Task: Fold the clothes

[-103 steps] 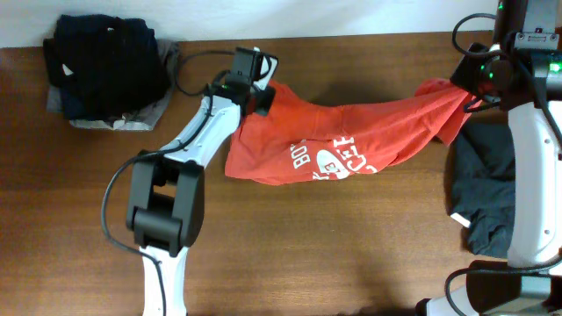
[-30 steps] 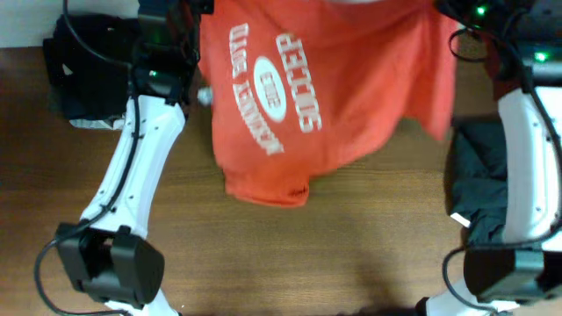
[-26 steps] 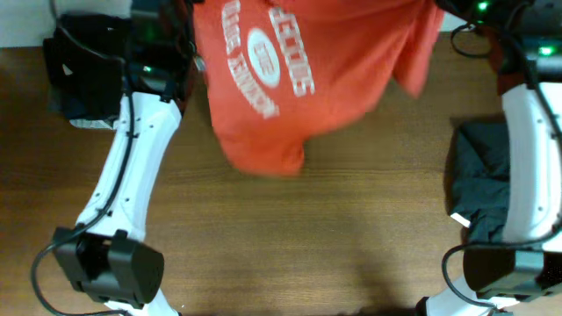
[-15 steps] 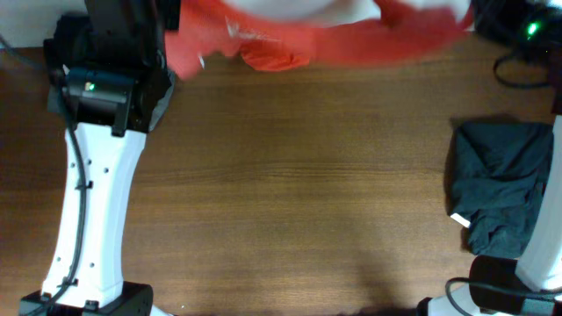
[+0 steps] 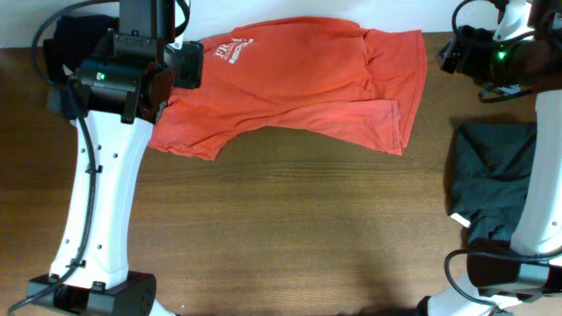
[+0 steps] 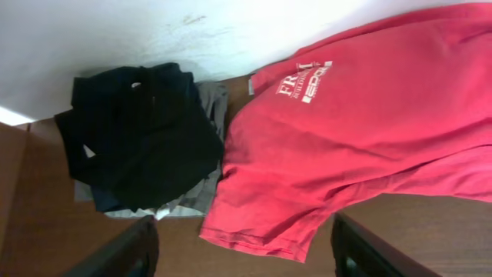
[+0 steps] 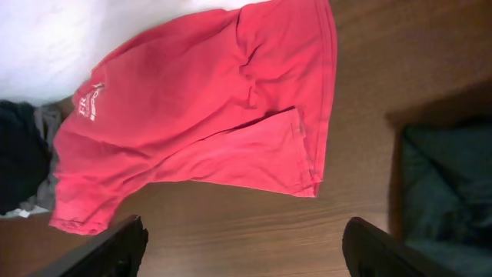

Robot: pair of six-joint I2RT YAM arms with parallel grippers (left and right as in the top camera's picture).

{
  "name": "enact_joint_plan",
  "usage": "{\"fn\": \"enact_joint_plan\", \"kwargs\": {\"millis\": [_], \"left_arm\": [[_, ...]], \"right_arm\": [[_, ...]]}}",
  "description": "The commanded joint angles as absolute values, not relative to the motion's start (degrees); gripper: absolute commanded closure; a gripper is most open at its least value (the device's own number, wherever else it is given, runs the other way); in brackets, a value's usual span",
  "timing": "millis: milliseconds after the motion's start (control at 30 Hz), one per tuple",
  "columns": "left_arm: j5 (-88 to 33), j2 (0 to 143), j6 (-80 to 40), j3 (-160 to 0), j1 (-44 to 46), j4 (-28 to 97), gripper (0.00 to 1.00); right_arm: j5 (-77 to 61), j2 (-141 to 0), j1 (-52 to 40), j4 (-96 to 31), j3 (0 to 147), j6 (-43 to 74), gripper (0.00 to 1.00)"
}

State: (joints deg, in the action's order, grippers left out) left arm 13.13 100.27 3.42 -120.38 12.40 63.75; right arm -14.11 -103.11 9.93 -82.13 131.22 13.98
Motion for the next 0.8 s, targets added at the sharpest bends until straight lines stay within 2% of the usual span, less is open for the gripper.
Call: {"fn": "enact_joint_plan", "kwargs": {"millis": [0,67,100,133,500,767], "left_arm": [[8.25,101.41,2.74,-120.22,12.21,64.25,0.23],[5.58,103.00,2.74,-119.94,12.19,65.63,0.13],[4.89,104.01,2.37,-119.92,12.21,66.46,0.03],[4.86,105.71,0.82,-119.92,12.19,67.35,0.01],[4.16,121.47,-24.25,-119.92,6.46,68.29,0.01],[-8.40,127.42,-25.28,-119.83,-0.36,70.76,0.01]], "right_arm": [[-12.82,-102.69,9.72,-82.32,131.46,13.74,0.13],[-12.84,-103.09,9.72,-82.59,131.46,13.76,0.13],[-12.84,-103.35,9.72,-82.87,131.46,13.76,0.12],[-12.84,-103.66,9.72,-83.35,131.46,13.74,0.11],[-13.08,-111.15,8.47,-86.08,131.41,10.50,0.08],[-12.80,-120.84,5.52,-83.44,131.41,10.44,0.08]]}}
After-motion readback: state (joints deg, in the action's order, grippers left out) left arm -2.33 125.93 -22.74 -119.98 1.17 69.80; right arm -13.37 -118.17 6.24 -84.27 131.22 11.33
